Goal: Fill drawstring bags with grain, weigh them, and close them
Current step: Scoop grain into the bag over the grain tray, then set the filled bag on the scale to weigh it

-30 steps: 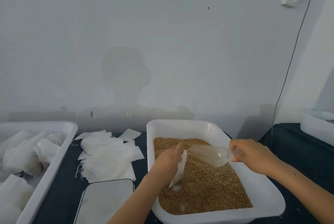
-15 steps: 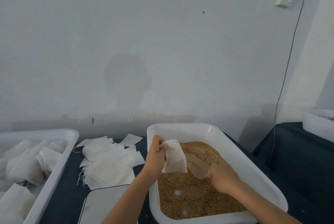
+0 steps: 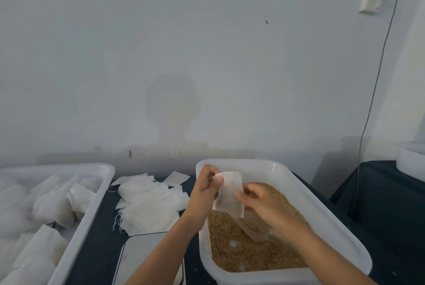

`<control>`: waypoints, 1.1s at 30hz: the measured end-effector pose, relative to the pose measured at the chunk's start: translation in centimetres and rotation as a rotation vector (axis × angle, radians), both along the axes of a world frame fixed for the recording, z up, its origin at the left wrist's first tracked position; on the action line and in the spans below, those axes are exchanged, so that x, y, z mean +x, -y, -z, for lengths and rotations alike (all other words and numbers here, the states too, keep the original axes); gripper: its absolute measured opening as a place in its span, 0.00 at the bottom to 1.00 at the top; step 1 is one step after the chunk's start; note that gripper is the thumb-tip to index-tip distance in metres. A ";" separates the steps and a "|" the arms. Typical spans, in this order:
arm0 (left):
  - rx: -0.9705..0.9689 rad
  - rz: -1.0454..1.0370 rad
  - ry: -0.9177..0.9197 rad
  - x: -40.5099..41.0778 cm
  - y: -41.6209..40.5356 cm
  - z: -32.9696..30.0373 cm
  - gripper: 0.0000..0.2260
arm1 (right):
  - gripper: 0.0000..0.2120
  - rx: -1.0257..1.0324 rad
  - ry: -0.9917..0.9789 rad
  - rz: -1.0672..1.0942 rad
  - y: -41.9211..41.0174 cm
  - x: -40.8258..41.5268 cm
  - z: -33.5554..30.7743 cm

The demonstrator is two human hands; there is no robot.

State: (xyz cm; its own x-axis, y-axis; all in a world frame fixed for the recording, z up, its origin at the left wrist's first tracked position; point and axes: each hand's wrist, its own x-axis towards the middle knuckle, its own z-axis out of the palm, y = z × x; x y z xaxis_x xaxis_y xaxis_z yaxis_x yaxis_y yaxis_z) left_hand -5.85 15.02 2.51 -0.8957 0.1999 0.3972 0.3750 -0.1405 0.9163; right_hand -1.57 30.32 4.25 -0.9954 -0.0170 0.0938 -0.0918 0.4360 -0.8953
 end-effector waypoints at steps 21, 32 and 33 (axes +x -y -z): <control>-0.397 -0.463 0.007 4.4 14.8 4.2 0.16 | 0.16 0.154 -0.356 0.123 15.4 0.3 3.9; -0.627 -0.579 -0.055 4.6 15.6 8.9 0.17 | 0.15 0.339 -0.344 0.066 16.1 0.2 8.9; -0.641 -0.576 -0.060 4.6 15.6 9.0 0.16 | 0.15 0.354 -0.352 0.069 15.9 0.2 9.3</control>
State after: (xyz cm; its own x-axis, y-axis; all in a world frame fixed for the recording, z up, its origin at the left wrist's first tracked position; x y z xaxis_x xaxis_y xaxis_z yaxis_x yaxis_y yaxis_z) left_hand -1.24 -0.56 -6.50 -0.9075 -0.0771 0.4130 0.2793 0.6237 0.7301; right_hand -1.38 14.43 -5.04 -0.9043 -0.0440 0.4247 -0.3223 0.7227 -0.6114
